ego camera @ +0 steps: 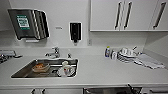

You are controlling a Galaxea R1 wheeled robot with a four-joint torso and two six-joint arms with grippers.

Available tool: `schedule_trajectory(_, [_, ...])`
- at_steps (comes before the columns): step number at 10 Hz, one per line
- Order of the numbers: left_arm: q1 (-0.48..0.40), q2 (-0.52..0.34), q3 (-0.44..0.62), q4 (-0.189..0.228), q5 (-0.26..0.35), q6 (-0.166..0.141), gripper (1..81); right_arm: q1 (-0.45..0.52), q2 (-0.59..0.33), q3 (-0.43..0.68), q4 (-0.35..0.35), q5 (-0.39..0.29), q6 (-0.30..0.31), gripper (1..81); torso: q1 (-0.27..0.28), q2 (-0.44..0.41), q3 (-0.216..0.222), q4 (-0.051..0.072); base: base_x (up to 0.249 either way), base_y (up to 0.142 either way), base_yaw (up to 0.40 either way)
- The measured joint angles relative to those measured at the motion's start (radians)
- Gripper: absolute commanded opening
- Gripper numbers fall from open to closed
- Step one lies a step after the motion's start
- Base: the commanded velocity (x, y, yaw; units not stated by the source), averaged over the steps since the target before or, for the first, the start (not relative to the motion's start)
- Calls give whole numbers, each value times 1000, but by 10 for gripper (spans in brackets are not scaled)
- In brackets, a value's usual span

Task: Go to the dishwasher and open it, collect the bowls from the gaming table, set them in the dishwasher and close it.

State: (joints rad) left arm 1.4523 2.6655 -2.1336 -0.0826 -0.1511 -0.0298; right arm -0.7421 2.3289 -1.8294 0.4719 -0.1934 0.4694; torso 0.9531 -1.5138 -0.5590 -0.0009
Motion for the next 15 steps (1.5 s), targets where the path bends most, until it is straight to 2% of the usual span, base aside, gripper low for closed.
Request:
schedule_trajectory(3, [0, 1, 0, 0, 0, 0, 811, -28, -39, 61, -30, 27, 3, 811, 0, 0, 0, 0, 0, 0, 0])
schedule_trajectory(8, [2, 3, -1, 0, -15, 0, 811, -91, -104, 132, -47, 4, 8, 811, 0, 0, 0, 0, 0, 0, 0])
schedule_trajectory(12, [2, 3, -1, 0, -15, 0, 811, -98, -106, 140, -62, 30, 7, 811, 0, 0, 1, 0, 0, 0, 0])
schedule_trajectory(15, [2, 3, -1, 0, -15, 0, 811, -133, -118, 161, -80, 77, 3, 811, 0, 0, 1, 0, 0, 0, 0])
